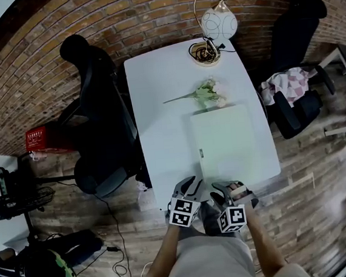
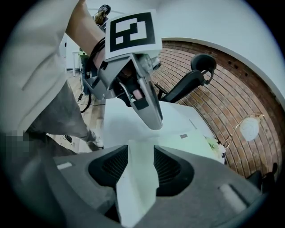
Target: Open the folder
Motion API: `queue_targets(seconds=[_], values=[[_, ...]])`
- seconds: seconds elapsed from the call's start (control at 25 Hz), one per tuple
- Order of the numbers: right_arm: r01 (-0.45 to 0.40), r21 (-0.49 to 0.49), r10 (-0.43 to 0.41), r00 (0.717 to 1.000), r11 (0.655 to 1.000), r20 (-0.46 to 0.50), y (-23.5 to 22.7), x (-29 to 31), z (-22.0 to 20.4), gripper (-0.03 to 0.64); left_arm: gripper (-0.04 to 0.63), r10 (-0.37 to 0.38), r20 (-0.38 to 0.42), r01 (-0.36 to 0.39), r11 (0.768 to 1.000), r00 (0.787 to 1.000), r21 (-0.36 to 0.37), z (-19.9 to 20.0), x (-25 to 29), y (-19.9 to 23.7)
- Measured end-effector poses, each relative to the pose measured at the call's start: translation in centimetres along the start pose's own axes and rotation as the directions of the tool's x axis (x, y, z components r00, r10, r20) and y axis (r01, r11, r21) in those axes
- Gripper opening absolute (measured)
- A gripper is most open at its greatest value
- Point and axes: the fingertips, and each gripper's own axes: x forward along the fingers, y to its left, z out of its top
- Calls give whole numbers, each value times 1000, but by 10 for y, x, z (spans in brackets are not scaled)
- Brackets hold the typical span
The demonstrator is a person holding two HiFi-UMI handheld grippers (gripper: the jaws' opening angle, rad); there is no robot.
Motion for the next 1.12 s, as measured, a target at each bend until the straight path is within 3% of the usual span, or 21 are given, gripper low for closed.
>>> queue_targets(seconds=[0.36,0.68,1.12], values=[[8,-16,-8,1000,1000,-14,4,10,-4,146,109,-7,-20,7,1000,1000,0,-10,1,-3],[-34,14,33,999,999,12,6,7,-3,105,109,-19,-31,19,1000,999,8,-14,3,-10],[-80,163,63,993,983,102,0,-7,12,20,107,-30,-47,32,999,998,38,-20,7,-11]])
